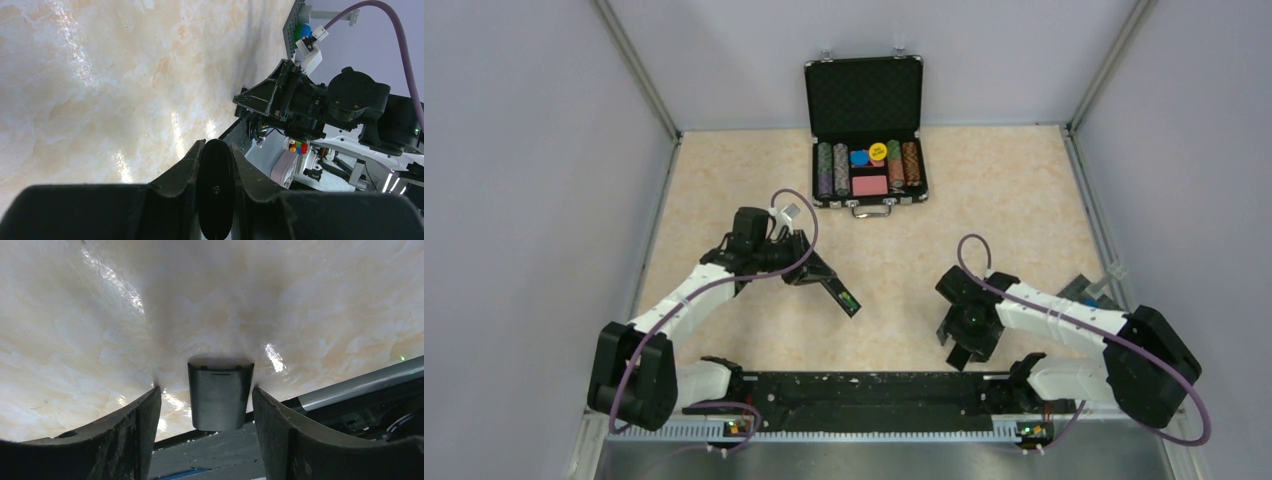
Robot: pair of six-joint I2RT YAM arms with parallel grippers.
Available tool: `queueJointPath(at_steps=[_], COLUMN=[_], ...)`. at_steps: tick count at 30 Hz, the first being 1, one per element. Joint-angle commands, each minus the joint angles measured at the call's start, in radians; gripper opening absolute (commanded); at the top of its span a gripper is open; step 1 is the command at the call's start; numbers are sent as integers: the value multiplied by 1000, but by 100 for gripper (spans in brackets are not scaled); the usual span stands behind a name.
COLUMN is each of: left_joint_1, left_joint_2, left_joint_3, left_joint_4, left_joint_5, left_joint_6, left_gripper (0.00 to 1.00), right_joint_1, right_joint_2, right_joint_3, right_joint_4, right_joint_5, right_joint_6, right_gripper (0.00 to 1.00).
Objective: Load the batteries into the remote control
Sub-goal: Pick up the battery cover at the center of the board, then load the battery cover into the remote control.
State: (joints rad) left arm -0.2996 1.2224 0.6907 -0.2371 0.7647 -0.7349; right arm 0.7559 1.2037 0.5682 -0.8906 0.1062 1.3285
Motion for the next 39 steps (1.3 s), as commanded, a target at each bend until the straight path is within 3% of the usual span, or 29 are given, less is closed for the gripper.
queueJointPath(at_steps=[1, 7, 13, 18, 23, 27, 33, 39], left_joint_1=[5, 5, 4, -5, -33, -54, -94, -130], left_joint_2=[-6, 1, 11, 73, 147, 209, 289, 347], left_joint_3=[-18, -18, -62, -116, -137, -116, -88, -16], left_joint_4=[53, 65, 147, 346, 531, 594, 799, 762], left_joint_5=[6, 19, 55, 141, 192, 204, 279, 279], left_joint_6=[-21, -31, -75, -159, -225, -209, -243, -213], left_gripper=[0, 0, 0, 0, 0, 0, 0, 0], right_joint_1=[-4, -5, -5, -4, -4, -4, 16, 122], right_joint_2=[-13, -35, -26, -22, -129, -224, -176, -34], right_joint_3=[-65, -63, -71, -7, 64, 115, 253, 420], right_joint_4=[18, 21, 53, 89, 190, 294, 325, 225], right_joint_5=[-20, -29, -29, 15, 8, -124, -386, -353], right_joint_6=[38, 35, 3, -132, -443, -662, -914, -1021], right_gripper=[66, 62, 32, 20, 19, 23, 20, 24])
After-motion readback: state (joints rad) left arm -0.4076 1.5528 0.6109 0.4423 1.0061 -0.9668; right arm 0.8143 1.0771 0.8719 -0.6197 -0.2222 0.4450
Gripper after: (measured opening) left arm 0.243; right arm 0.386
